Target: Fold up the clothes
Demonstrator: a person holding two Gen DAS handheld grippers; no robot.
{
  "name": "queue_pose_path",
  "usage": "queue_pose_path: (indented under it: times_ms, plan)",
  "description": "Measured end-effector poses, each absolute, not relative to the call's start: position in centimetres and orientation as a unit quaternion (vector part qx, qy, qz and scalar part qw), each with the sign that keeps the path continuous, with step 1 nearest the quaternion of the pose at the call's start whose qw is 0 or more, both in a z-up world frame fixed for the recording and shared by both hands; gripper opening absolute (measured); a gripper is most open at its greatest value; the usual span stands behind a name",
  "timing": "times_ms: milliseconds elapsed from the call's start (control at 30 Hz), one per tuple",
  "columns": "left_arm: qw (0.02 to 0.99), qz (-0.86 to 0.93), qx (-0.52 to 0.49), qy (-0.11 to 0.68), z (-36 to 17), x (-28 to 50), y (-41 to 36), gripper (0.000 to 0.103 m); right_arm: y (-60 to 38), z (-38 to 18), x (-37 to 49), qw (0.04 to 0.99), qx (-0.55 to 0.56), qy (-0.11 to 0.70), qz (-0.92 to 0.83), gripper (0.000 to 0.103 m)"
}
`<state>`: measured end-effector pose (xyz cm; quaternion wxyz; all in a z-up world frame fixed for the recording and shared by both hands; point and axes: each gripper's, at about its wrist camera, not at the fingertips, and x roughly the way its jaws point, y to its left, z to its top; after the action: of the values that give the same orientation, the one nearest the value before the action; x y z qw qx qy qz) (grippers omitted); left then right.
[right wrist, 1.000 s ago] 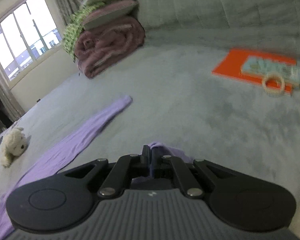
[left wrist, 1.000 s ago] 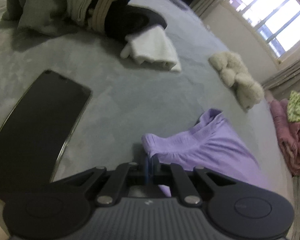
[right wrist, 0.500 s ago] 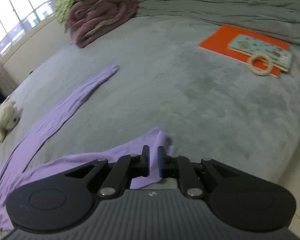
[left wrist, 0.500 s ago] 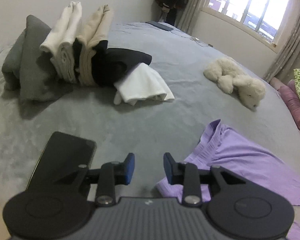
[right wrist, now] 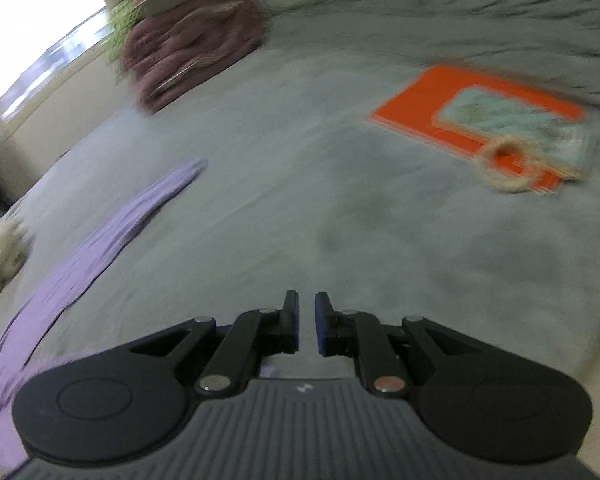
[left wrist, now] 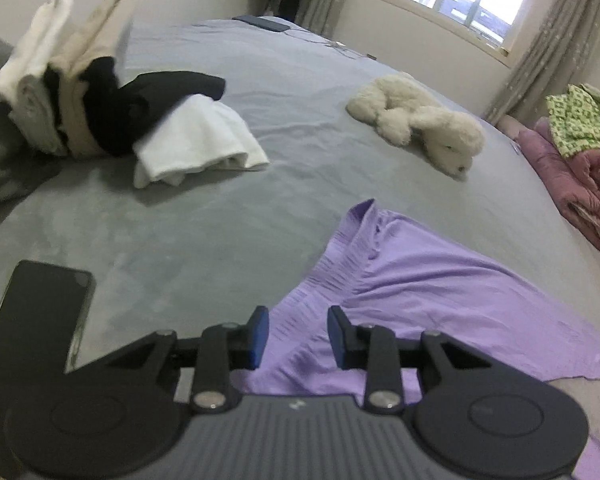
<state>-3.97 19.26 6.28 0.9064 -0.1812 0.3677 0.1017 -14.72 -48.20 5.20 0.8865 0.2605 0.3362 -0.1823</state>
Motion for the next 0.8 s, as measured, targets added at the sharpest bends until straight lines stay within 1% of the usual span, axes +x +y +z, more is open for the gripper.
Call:
queue_pose_path:
  times_ms: [167,367,433,467,500,533,733,800]
  plan:
    - [0.904,0.105,-0.179,0.373,6.0,-3.8,19.2,0.033,-47.8,3.9,-12.7,0.9,0.247,0.351,-0.082,0.014]
    - [0.9,0.11,-0.19,0.376,5.7,-3.6,19.4,0.035,-46.6,3.1,-10.2,0.9,0.167,0.401,-0.042,0.015]
    - [0.901,0.111,-0.188,0.375,5.8,-3.6,19.3,0.035,-45.4,2.8,-9.7,0.901,0.118,0.417,-0.033,0.016]
    - [0.902,0.111,-0.186,0.374,5.8,-3.6,19.2,0.036,-44.8,2.7,-9.5,0.9,0.093,0.425,-0.029,0.014]
    - [0.903,0.11,-0.184,0.373,5.8,-3.6,19.2,0.036,-44.3,2.8,-9.3,0.9,0.073,0.428,-0.034,0.003]
    - [0.903,0.11,-0.182,0.373,5.8,-3.5,19.1,0.036,-44.1,3.0,-9.1,0.9,0.062,0.43,-0.041,0.002]
    - [0.906,0.114,-0.179,0.367,5.9,-3.6,19.0,0.036,-42.6,6.4,-9.3,0.926,-0.02,0.36,-0.109,0.001]
    - [0.905,0.115,-0.18,0.367,5.9,-3.5,19.0,0.036,-41.9,6.9,-8.9,0.927,-0.053,0.348,-0.133,0.001]
